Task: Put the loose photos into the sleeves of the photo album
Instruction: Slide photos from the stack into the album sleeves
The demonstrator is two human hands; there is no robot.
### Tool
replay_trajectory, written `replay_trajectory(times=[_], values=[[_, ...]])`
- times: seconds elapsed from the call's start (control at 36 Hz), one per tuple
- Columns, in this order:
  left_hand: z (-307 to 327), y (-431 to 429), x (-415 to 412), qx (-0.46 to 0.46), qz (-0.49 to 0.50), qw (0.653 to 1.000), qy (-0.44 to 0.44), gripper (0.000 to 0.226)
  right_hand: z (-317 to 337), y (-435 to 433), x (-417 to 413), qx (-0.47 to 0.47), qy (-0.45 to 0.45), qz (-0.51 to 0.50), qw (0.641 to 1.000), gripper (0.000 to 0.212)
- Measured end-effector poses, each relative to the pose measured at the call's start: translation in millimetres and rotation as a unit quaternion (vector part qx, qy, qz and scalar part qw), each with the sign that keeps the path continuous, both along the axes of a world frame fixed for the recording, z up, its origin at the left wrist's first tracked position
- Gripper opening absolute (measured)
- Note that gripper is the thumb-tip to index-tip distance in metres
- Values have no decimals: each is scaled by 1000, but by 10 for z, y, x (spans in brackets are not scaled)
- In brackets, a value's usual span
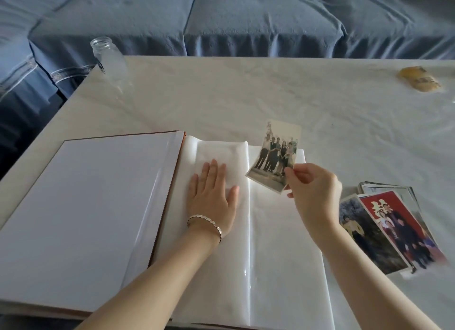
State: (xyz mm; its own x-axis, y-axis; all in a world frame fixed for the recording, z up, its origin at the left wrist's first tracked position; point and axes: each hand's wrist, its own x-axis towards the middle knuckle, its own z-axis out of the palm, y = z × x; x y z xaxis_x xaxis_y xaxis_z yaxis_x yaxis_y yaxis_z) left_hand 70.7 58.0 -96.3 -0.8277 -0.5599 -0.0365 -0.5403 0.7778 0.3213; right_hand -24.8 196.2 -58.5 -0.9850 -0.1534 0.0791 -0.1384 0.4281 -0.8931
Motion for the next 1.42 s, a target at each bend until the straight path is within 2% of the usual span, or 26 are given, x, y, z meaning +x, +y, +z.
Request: replay_trajectory(times=[0.17,0.36,0.53,0.61,0.72,0.81,0.86,0.97,1.03,1.11,1.19,1.25,1.36,1.42], values=[[-39,15,-29,-19,-2,1000,-23,62,16,46,66,22,74,15,997,8],[-63,18,-25,-26,-4,1000,-13,87,25,28,151,31,140,27,989,6],[-80,12,-24,-30,-5,1000,-2,86,-43,4,189,88,179,62,978,5],[-73,13,-21,-26,-5,1000,0,84,-67,-17,224,92,110,75,987,4],[-53,13,-28,-13,0,1000,0,71,-63,-46,208,23,-69,74,995,10],[-37,19,-31,-6,0,1000,16,85,-82,-69,127,-29,-206,65,976,7],[-36,20,-20,4,1,999,39,90,-109,-80,67,-17,-252,67,965,10],[6,9,19,35,2,995,97,82,-105,-100,-8,19,-275,92,957,22],[71,-8,36,54,-19,993,107,79,-91,-136,-25,61,-242,115,962,20],[176,-90,127,61,-76,995,28,71,-61,-225,-40,120,-173,139,968,31],[246,-207,262,-14,-103,993,-48,68,-16,-313,-44,141,-167,166,962,36],[287,-258,349,-51,-88,991,-89,78,-1,-339,-39,158,-154,172,960,41],[260,-292,471,-99,-65,990,-79,83,-9,-322,-17,177,-141,177,958,45],[248,-283,466,-86,-57,988,-114,85,-23,-280,-43,185,-143,170,957,46]])
